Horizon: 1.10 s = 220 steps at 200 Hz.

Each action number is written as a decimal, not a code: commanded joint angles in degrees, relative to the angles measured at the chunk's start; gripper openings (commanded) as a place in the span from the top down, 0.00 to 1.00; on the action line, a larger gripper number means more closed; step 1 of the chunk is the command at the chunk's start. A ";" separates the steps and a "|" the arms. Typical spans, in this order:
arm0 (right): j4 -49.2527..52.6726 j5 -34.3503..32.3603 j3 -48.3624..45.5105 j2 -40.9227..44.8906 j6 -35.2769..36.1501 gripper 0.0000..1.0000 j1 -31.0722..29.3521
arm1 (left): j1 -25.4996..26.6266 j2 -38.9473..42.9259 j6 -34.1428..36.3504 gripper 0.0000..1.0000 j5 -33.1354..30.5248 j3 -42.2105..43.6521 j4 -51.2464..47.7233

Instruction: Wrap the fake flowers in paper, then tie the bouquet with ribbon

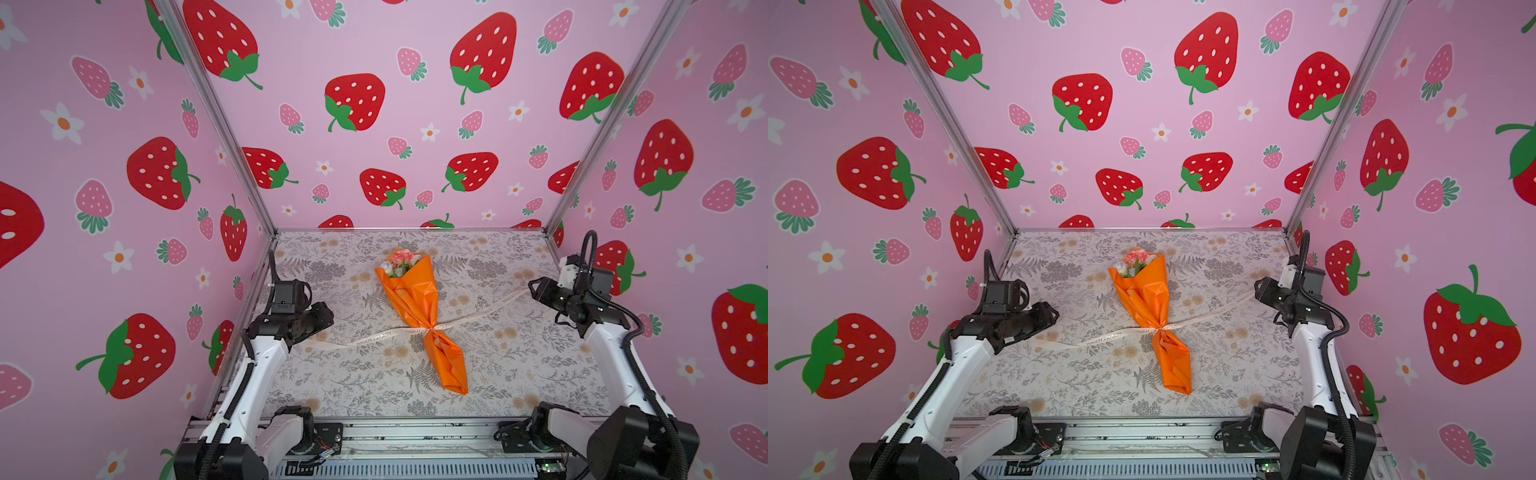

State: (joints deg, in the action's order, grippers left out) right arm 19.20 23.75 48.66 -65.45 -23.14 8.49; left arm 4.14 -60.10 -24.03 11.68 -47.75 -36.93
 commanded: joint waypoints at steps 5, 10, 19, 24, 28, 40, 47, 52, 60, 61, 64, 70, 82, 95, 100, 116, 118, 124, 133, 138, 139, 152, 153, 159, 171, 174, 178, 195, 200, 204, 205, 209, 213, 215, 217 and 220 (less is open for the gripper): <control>0.69 9.63 -3.84 -3.26 -3.14 0.49 -1.37 | 10.10 -2.04 13.09 0.45 -0.15 -3.34 3.00; 0.89 9.74 -4.29 -3.81 -3.17 0.49 -1.65 | 12.49 -2.56 15.35 0.45 -2.84 -3.66 2.89; 1.18 10.04 -5.05 -4.41 -3.00 0.49 -2.25 | 15.89 -3.72 20.45 0.45 -5.78 -4.04 2.44; 1.17 10.09 -5.38 -4.63 -2.89 0.49 -2.58 | 17.38 -4.41 23.07 0.45 -6.04 -4.26 2.11; 1.13 10.16 -5.68 -4.67 -2.80 0.49 -3.01 | 18.17 -4.96 25.12 0.45 -6.02 -4.40 1.84; 1.01 9.78 -6.39 -4.43 -2.62 0.49 -4.06 | 20.05 -6.95 28.92 0.45 -6.68 -4.79 1.75; 0.81 9.61 -6.84 -4.17 -2.65 0.49 -4.69 | 20.83 -8.12 30.31 0.45 -6.89 -4.89 2.02; 0.46 9.44 -7.16 -3.94 -2.91 0.49 -5.07 | 21.32 -9.22 31.19 0.45 -6.55 -4.96 2.35; 0.07 9.39 -7.75 -3.66 -3.29 0.47 -5.60 | 22.21 -11.03 33.22 0.45 -5.57 -5.07 2.64; 0.06 9.43 -7.82 -3.69 -3.35 0.46 -5.64 | 22.39 -11.24 33.42 0.45 -5.55 -5.07 2.69; 0.05 9.42 -7.98 -3.64 -3.44 0.45 -5.76 | 22.94 -12.00 34.14 0.45 -5.58 -5.20 2.74; 0.02 9.41 -8.18 -3.53 -3.65 0.45 -6.06 | 23.91 -13.57 35.49 0.45 -6.12 -5.41 2.92; 0.05 9.39 -8.49 -3.43 -3.80 0.45 -6.53 | 25.54 -17.06 37.32 0.45 -7.72 -6.00 3.16; 0.00 9.31 -8.62 -3.52 -3.93 0.45 -6.83 | 26.99 -20.99 38.88 0.45 -9.52 -7.47 2.65; 0.05 9.38 -8.72 -3.48 -3.93 0.45 -6.95 | 27.37 -22.38 39.32 0.44 -10.41 -7.86 2.70; 0.04 9.08 -8.84 -3.37 -4.11 0.45 -7.37 | 28.13 -25.87 40.21 0.44 -11.65 -8.50 3.89; 0.05 9.00 -8.87 -3.37 -4.11 0.45 -7.42 | 28.18 -26.26 40.32 0.44 -11.68 -8.55 4.06; 0.01 8.90 -8.89 -3.45 -4.11 0.45 -7.43 | 28.34 -27.24 40.46 0.43 -11.52 -9.02 4.38; 0.04 8.85 -9.03 -3.52 -3.96 0.45 -7.52 | 28.51 -28.54 40.64 0.43 -11.19 -9.59 4.95; 0.12 8.69 -9.01 -3.61 -3.87 0.45 -7.53 | 28.55 -29.16 40.85 0.43 -11.17 -9.69 5.68; 0.13 8.73 -9.02 -3.58 -3.86 0.45 -7.62 | 28.55 -29.27 40.88 0.43 -11.16 -9.71 5.88; 0.34 8.66 -9.08 -3.67 -3.72 0.45 -7.67 | 28.75 -31.05 41.90 0.43 -11.81 -10.16 6.43; 0.33 8.67 -9.10 -3.65 -3.69 0.45 -7.64 | 28.79 -31.18 42.02 0.43 -11.88 -10.26 6.34; 0.40 8.64 -9.06 -3.78 -3.61 0.45 -7.72 | 28.90 -32.14 42.65 0.43 -12.47 -10.66 6.06; 0.55 8.51 -9.11 -3.74 -3.50 0.45 -7.78 | 29.00 -33.81 43.56 0.43 -13.86 -11.56 4.89; 0.61 8.51 -9.06 -3.72 -3.43 0.45 -7.79 | 28.92 -34.12 43.83 0.43 -13.88 -11.85 4.42; 0.71 8.39 -9.10 -3.72 -3.41 0.45 -7.72 | 28.99 -34.48 44.29 0.43 -14.04 -12.07 4.00; 0.84 8.05 -9.19 -3.70 -3.15 0.45 -7.83 | 28.94 -35.89 46.21 0.43 -14.41 -12.66 2.41; 0.81 7.84 -9.20 -3.71 -3.14 0.45 -7.81 | 28.93 -36.31 46.73 0.43 -14.22 -12.87 1.85; 0.83 7.64 -9.28 -3.72 -3.14 0.45 -7.87 | 28.84 -36.75 46.99 0.43 -14.02 -12.99 1.51; 0.83 7.63 -9.29 -3.76 -3.14 0.45 -7.87 | 28.87 -36.80 47.07 0.43 -13.95 -13.03 1.38; 0.77 7.55 -9.23 -3.79 -3.06 0.45 -7.84 | 28.90 -37.28 47.47 0.43 -13.80 -13.21 0.99; 0.83 7.54 -9.37 -3.89 -3.06 0.45 -7.87 | 28.90 -37.72 47.65 0.44 -13.87 -13.35 0.62; 0.77 7.54 -9.35 -3.87 -3.06 0.45 -7.85 | 28.90 -37.97 47.78 0.44 -13.92 -13.45 0.47; 0.78 7.54 -9.37 -3.96 -3.06 0.45 -7.85 | 28.90 -38.18 47.79 0.44 -13.96 -13.54 0.35; 0.82 7.54 -9.38 -3.96 -3.06 0.45 -7.82 | 28.88 -38.51 47.79 0.44 -13.85 -13.78 0.07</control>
State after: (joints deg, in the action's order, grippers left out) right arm 19.40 31.97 40.10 -70.11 -26.98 0.86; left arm 32.86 -96.57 19.66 -1.58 -58.87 -32.84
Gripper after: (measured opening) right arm 0.550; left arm 0.567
